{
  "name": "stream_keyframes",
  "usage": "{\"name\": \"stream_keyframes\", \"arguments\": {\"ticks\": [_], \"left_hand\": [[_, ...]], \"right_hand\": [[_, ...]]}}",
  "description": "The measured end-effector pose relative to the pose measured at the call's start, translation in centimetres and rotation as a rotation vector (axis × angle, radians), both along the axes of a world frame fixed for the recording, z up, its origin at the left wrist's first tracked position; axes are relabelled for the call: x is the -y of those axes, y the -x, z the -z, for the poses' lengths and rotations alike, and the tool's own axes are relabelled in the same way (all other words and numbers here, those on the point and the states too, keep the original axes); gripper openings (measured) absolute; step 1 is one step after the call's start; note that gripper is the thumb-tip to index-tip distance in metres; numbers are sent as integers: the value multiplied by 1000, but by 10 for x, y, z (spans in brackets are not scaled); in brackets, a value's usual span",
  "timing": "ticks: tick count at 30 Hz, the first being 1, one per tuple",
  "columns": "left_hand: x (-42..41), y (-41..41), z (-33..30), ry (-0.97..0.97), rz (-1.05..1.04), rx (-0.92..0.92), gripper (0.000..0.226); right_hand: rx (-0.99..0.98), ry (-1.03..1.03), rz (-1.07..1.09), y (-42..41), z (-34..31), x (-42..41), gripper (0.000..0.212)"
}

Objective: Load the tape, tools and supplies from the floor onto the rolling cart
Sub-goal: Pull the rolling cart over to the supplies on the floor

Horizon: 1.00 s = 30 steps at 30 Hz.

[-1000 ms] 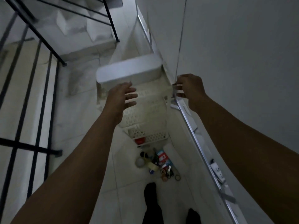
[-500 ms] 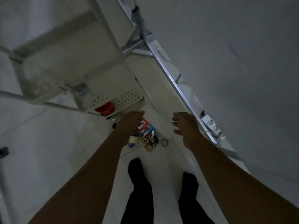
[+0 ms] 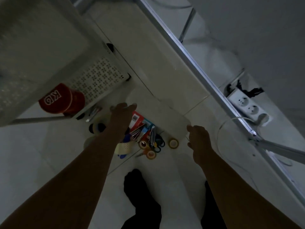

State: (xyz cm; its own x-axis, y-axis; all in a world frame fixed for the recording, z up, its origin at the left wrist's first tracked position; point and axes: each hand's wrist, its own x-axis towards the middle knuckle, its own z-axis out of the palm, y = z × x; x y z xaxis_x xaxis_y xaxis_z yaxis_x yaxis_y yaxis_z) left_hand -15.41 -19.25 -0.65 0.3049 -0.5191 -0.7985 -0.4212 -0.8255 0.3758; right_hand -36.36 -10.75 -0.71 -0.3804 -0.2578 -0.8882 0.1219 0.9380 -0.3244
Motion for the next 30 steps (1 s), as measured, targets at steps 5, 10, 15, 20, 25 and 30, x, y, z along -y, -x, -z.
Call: {"name": "stream_keyframes", "arguments": {"ticks": [5,10,15,20,25,30], "left_hand": [[16,-8,39,17,-67,23,69],[28,-5,47,-22,-56,-115,79],[20,-7,27,-1,-114,-141,77],[15,-11,-31,25,-264,-181,75],[-1,-14,-123,55,-380,-194,71],[-22,-5,-260,194,-502,-253,45]], "right_hand": [[64,-47,172,-3,48,7,57],[65,-28,149,-5,56,11,51],[32,-4,111,3,30,11,45],[-29,42,-39,13,-29,27,43],[-69,116,-179,23,-119,46,40],[-60,207,-271,25,-237,54,33]]}}
